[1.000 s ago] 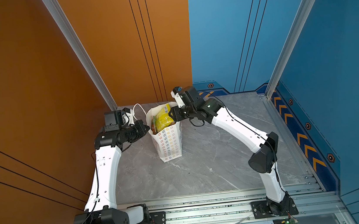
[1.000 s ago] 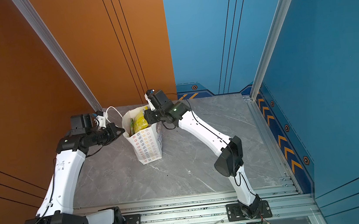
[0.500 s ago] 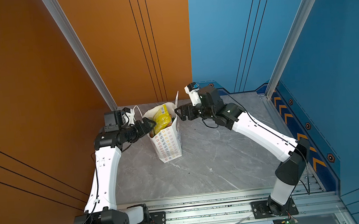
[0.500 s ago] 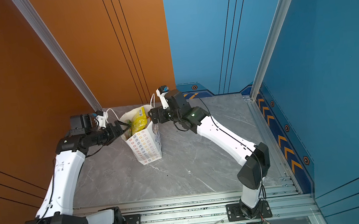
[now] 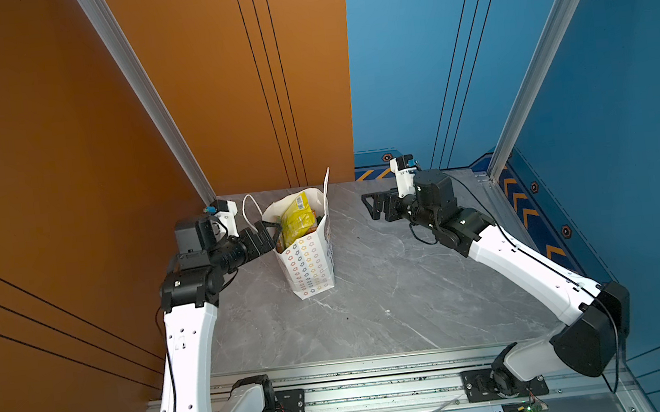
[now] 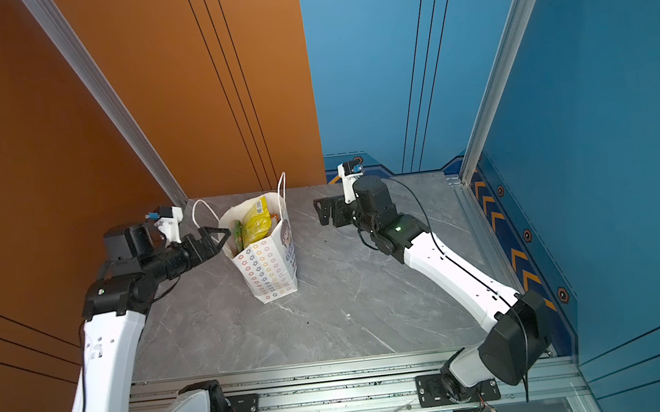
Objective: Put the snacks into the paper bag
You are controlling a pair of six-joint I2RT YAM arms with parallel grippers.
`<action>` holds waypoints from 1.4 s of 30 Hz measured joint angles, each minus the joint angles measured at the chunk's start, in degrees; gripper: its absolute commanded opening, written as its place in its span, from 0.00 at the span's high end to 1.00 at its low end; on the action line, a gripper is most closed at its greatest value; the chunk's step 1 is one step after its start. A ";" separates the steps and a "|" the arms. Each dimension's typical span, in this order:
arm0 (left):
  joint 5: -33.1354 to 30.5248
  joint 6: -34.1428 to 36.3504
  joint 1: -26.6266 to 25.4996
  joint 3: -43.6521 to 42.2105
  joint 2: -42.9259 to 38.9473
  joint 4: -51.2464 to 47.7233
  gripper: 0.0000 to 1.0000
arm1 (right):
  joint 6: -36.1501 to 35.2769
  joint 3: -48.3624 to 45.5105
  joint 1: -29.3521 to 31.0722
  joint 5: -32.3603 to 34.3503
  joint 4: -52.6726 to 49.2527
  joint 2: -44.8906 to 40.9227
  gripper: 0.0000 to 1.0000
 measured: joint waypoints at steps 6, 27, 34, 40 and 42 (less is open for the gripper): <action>-6.40 -0.09 0.26 -15.13 -20.28 11.19 0.02 | -0.44 -9.77 -2.01 3.85 2.71 -5.68 0.00; -41.05 -8.07 -0.63 -63.28 -33.29 52.85 0.02 | -11.74 -53.20 -14.05 30.77 30.01 -20.50 0.00; -46.73 0.04 -2.32 -65.18 -21.05 61.96 0.02 | -15.82 -57.29 -18.49 33.48 41.53 -13.49 0.00; -49.03 9.94 -2.89 -65.18 -8.15 71.47 0.02 | -17.38 -59.91 -24.22 31.23 53.35 -4.83 0.00; -48.96 12.52 -2.89 -65.09 -2.60 75.58 0.02 | -17.94 -60.26 -24.52 29.62 56.33 -1.57 0.00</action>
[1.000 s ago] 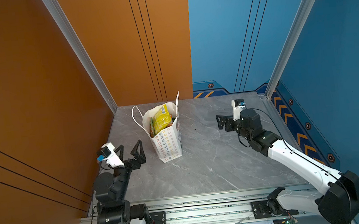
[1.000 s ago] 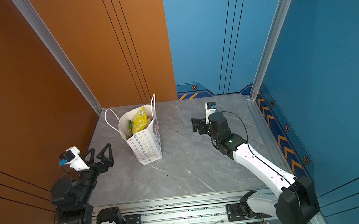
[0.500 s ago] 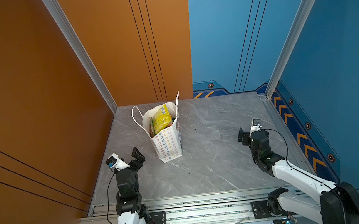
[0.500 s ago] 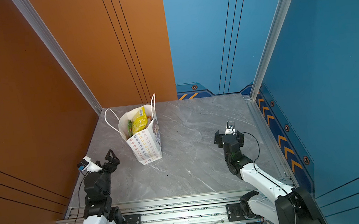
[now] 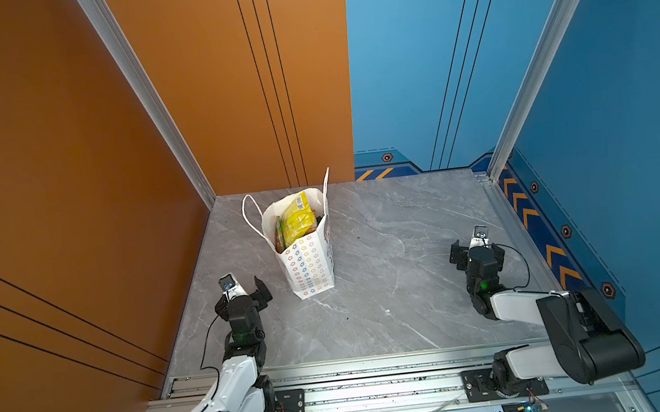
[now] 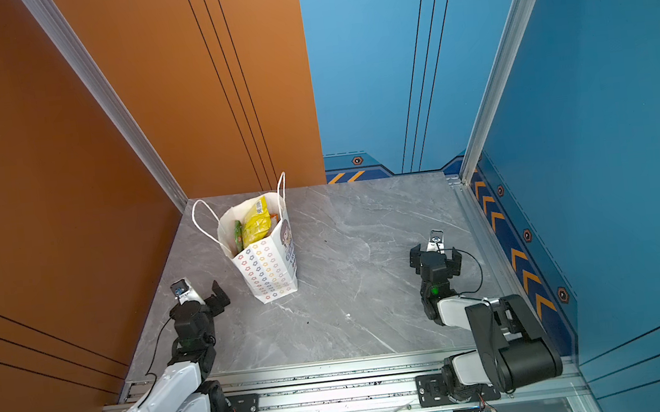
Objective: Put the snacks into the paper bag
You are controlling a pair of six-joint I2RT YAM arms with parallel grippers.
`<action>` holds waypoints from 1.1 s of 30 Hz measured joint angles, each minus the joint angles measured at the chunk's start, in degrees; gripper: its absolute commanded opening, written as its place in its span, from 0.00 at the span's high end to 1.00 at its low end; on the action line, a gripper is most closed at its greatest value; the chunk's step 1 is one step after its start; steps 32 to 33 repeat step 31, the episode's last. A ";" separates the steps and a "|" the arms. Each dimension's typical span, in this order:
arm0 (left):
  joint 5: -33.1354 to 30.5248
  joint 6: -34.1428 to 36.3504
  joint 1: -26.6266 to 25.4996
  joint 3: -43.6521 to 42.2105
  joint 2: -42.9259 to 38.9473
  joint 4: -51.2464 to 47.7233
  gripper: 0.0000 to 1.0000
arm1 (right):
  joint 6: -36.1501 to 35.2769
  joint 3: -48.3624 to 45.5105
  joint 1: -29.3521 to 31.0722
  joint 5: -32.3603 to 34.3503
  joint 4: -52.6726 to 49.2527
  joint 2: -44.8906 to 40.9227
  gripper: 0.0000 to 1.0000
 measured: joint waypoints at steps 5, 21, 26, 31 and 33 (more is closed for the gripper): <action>2.73 5.29 -0.66 3.78 12.04 4.42 0.02 | -0.87 -0.17 -0.70 -4.02 5.01 4.00 0.00; 9.97 9.62 -3.98 6.99 34.95 26.45 0.02 | -1.01 2.45 -4.04 -11.43 5.70 7.21 0.00; 8.94 9.79 -4.11 10.10 34.69 26.05 0.02 | -0.72 3.13 -5.27 -13.99 4.66 7.21 0.00; 6.73 9.77 -4.35 10.38 34.67 25.57 0.02 | -0.39 3.32 -5.95 -15.82 3.72 7.21 0.00; 6.73 9.77 -4.35 10.38 34.67 25.57 0.02 | -0.39 3.32 -5.95 -15.82 3.72 7.21 0.00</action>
